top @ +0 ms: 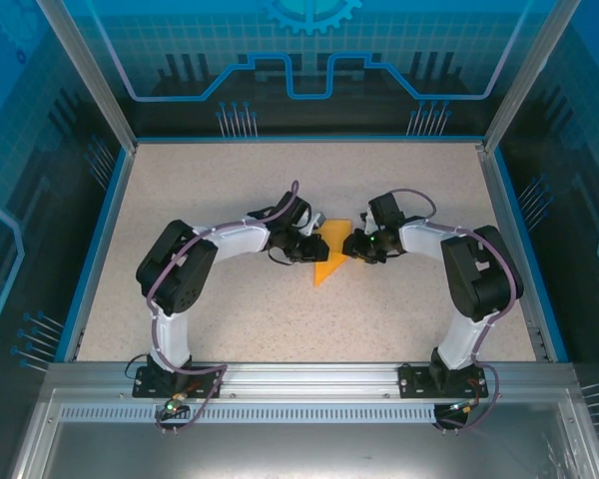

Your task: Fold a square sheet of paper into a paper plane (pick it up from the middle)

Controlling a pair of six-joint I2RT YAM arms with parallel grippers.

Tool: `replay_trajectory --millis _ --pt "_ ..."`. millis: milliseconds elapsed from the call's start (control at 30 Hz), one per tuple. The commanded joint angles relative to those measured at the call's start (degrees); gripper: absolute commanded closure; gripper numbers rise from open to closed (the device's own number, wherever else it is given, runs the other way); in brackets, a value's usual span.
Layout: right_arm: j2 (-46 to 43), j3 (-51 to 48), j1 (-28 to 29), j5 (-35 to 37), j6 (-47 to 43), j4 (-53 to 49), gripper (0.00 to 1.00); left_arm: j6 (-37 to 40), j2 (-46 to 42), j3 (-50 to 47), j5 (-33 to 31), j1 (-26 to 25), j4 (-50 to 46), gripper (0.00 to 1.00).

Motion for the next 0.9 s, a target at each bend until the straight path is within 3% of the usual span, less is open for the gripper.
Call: replay_trajectory --millis 0,500,867 --pt "-2.8 0.36 0.8 0.15 -0.46 -1.25 0.64 2.1 -1.48 1.98 -1.1 0.32 -3.73 0.82" --pt "-1.17 -0.62 0.94 -6.27 3.29 4.81 0.6 5.29 1.5 2.4 -4.82 0.67 -6.05 0.84" --pt "-1.04 -3.09 1.04 -11.06 5.9 10.6 0.65 5.27 2.89 2.54 -4.65 1.02 -5.57 0.84"
